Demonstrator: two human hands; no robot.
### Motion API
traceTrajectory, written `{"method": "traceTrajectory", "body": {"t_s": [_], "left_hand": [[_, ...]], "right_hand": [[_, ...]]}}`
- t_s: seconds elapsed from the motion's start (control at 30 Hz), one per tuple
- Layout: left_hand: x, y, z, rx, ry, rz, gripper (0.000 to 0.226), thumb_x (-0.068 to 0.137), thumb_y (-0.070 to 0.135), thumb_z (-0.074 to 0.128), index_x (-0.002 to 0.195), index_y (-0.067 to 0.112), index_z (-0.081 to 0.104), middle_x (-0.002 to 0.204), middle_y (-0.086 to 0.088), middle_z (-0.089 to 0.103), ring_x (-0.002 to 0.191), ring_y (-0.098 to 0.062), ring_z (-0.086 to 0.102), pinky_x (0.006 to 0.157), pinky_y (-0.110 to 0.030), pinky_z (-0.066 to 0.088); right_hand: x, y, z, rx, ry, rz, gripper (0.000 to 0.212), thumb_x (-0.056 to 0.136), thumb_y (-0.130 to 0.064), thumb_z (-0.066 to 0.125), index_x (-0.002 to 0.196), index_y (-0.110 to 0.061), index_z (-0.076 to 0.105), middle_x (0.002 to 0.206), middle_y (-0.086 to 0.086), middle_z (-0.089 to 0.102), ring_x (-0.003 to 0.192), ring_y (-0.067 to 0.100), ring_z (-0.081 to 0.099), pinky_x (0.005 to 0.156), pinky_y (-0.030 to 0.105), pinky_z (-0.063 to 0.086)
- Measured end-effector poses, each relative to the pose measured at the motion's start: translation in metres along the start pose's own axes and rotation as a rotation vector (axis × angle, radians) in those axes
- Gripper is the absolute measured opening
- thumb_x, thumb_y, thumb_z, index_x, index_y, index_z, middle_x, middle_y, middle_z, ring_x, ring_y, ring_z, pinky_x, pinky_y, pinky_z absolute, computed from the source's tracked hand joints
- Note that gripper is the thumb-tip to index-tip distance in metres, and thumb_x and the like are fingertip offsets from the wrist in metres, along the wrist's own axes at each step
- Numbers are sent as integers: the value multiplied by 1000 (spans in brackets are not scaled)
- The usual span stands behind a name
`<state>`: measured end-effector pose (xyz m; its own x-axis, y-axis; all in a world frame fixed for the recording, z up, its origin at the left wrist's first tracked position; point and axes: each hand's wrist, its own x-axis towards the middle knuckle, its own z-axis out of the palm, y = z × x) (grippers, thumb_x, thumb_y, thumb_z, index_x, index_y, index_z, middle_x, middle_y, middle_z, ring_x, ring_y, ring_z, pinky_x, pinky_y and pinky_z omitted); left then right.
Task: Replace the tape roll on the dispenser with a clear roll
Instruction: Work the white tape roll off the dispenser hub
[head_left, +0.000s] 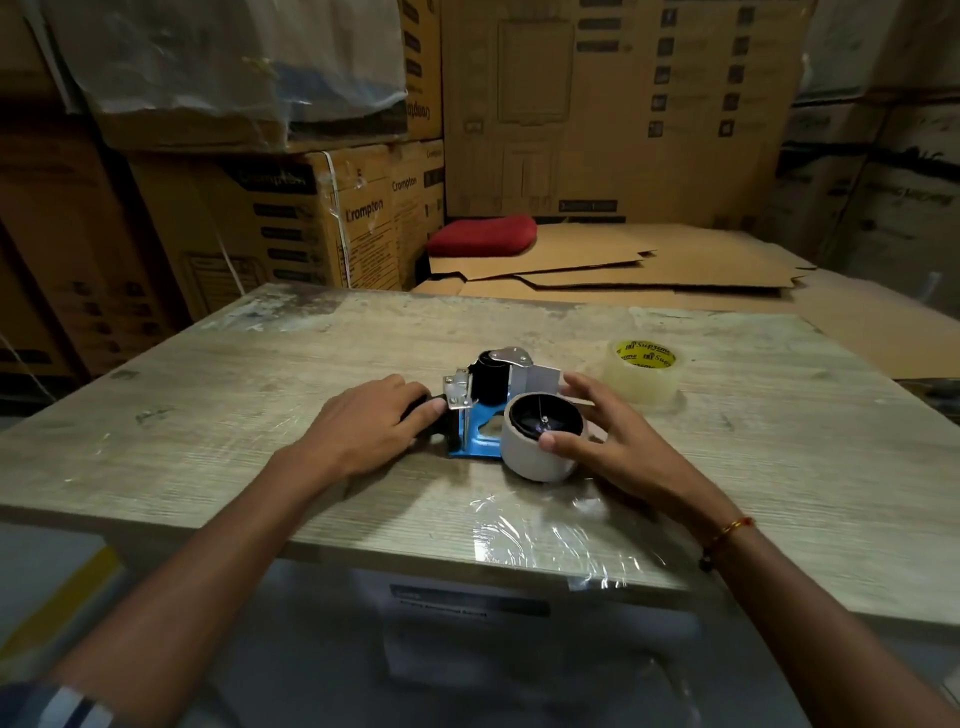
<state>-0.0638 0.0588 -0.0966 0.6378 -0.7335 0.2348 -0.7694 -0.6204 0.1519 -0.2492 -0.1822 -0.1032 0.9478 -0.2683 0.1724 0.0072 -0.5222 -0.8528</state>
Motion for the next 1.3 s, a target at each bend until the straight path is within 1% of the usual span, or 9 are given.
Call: {"method": "traceTrajectory", "body": {"t_s": [0.23,0.47,0.57,0.73,0.93,1.03,1.13,1.2,1.3], "left_hand": [[11,-7,-7,52,0,75,72,90,72,13,139,34,50,113,8,59,105,-15,51,82,-34,34],[7,13,8,-142,454,103,40,97,18,56,137,22,55,135,-1,51,120,-20,46,98,-41,43],[-2,24,16,-428,325,40,41,102,28,47,142,20,49,138,1,54,125,-16,45,107,-43,39],[-3,23,29,-255,338,85,53,96,30,62,144,12,48,134,-9,60,127,-28,50,112,-47,36],[4,18,31,-245,308,-81,53,97,35,60,147,33,45,161,-12,27,148,-39,21,115,-56,30],[0,22,29,-178,406,-27,51,94,30,63,143,24,50,147,-7,48,139,-31,35,108,-53,40],[-16,33,23,-232,640,27,34,96,26,56,130,20,59,117,-1,60,108,-21,51,86,-45,49],[-32,46,20,-514,573,116,29,98,27,56,127,21,61,114,3,58,100,-12,57,83,-36,53],[-45,59,23,-682,245,243,41,89,48,64,126,30,61,140,12,46,126,-1,49,99,-24,48]], "right_hand": [[-3,1,3,-47,-61,41,126,52,-71,85,157,-25,31,151,-2,49,138,15,50,114,42,44],[-5,-8,17,-174,10,-17,92,77,-35,86,153,-19,39,150,-1,51,134,11,48,114,43,44],[-5,-7,20,-85,-8,-8,95,76,-31,87,155,-23,35,152,-3,51,135,14,52,114,40,44],[-6,-7,26,-41,27,1,101,74,-25,89,156,-25,31,151,0,50,132,17,55,110,32,47],[-9,-14,36,-151,75,-84,93,75,-26,89,149,-37,34,133,-14,56,127,10,54,103,25,45],[-9,-19,38,-212,73,-110,93,74,-34,88,151,-30,37,145,-7,54,129,10,53,106,30,47],[-9,-21,36,-184,52,-115,85,76,-34,87,146,-36,40,133,-21,58,116,-6,55,94,10,45],[-10,-23,34,-138,30,-101,77,77,-29,87,135,-45,39,117,-37,52,108,-15,53,91,7,46],[-12,-17,36,-73,8,-91,73,77,-28,87,133,-46,44,119,-34,55,116,-5,59,103,26,51]]}}
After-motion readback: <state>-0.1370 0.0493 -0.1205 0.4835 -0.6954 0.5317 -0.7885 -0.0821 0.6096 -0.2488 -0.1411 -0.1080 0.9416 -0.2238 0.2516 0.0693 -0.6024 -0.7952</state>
